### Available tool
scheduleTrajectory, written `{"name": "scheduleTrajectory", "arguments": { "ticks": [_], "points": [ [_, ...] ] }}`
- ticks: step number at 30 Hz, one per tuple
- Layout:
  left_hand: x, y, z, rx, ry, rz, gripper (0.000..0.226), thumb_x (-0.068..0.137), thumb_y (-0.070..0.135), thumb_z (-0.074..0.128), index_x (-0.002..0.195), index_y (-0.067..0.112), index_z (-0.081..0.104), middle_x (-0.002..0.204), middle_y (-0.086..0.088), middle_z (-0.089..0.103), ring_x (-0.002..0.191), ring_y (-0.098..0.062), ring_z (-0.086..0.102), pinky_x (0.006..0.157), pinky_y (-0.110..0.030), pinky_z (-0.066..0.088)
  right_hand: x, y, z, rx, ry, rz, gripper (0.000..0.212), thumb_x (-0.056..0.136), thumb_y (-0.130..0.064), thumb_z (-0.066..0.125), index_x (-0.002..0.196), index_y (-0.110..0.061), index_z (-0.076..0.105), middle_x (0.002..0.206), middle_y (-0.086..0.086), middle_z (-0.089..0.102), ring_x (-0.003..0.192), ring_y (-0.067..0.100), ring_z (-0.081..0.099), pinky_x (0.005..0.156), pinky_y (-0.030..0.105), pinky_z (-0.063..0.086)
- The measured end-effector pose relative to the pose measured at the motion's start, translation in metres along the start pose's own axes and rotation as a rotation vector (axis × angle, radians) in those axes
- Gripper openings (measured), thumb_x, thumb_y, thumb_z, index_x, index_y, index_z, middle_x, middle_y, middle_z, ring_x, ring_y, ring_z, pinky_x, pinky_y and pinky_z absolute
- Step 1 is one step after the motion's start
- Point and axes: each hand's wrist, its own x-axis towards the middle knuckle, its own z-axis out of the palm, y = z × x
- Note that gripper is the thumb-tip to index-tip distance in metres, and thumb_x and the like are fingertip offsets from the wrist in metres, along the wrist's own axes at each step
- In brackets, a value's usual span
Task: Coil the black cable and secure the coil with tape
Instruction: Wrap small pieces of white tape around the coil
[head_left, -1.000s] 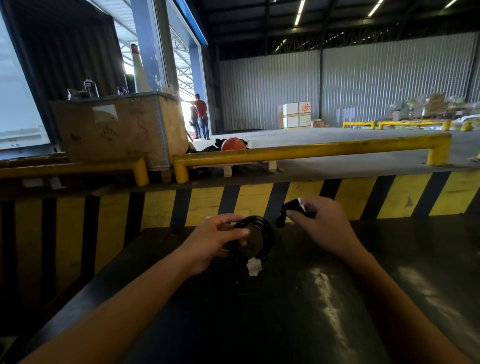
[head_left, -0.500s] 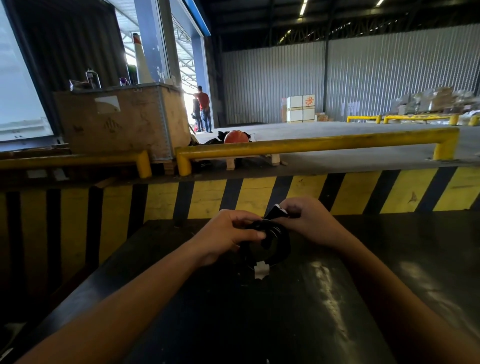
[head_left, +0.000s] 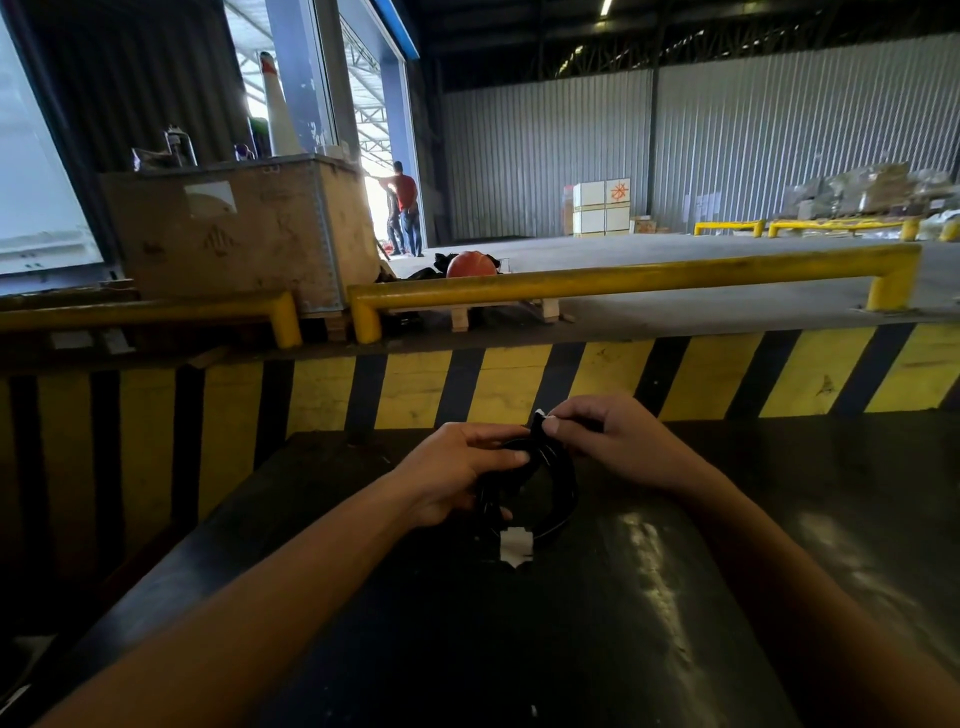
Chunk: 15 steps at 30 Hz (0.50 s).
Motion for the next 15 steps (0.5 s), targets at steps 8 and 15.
{"name": "scheduleTrajectory", "arguments": {
  "ticks": [8,15],
  "points": [
    [0.007,-0.005,0.002,0.006,0.062,-0.030,0.026,0.088,0.005,0.058,0.105,0.022,0.067,0.111,-0.007,0.064,0.101,-0.027,0.064,0.076,-0.048,0.059,-0.002,-0.010,0.013,-0.156,-0.130,0.110,0.058,0.073,-0.032,0.075,0.124,-0.022,0.049,0.109,-0.007,0.056,0.099,0.007,0.054,0.078,0.015,0.043],
    [0.013,-0.015,0.004,0.016,0.109,-0.102,0.029,0.088,0.008,0.059,0.115,0.017,0.063,0.113,-0.011,0.065,0.102,-0.027,0.065,0.082,-0.052,0.056,-0.011,-0.012,0.047,-0.319,0.028,0.131,0.065,0.081,-0.022,0.067,0.138,-0.017,0.035,0.138,0.005,0.047,0.120,0.022,0.051,0.098,0.036,0.047]
  ]
}}
